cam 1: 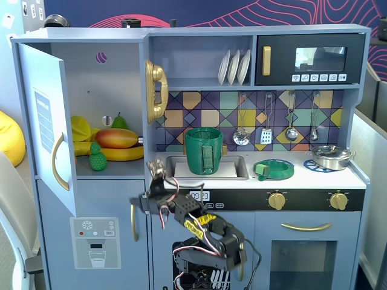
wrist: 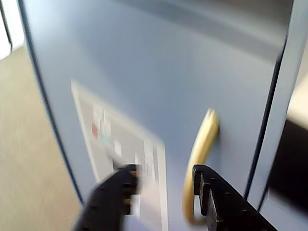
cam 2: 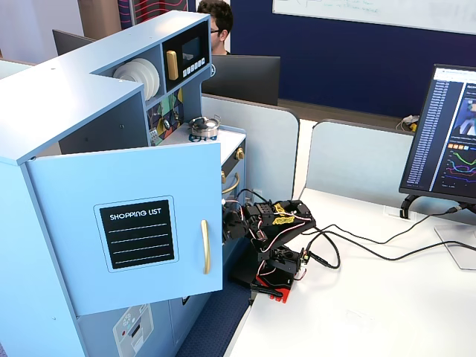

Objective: Pick up the green pineapple from the left cabinet and place it in the green recipient

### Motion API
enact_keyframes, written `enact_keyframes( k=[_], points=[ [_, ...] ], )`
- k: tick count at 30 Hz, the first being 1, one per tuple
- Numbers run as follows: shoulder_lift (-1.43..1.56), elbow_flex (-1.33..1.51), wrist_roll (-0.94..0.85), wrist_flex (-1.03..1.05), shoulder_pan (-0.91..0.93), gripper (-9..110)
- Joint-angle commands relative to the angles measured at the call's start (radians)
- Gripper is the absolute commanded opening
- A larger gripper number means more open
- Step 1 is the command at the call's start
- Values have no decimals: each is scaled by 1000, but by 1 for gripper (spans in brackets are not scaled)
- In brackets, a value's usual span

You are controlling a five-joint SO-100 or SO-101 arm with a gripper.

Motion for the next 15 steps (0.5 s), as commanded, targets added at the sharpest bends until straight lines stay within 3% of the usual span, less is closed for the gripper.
enact_keyframes(
  k=[1, 5, 15],
  points=[
    [-155, -215, 52, -107, -12, 27],
    [-296, -327, 95, -189, 3, 42],
    [-555, -522, 14, -356, 12, 47]
  ],
)
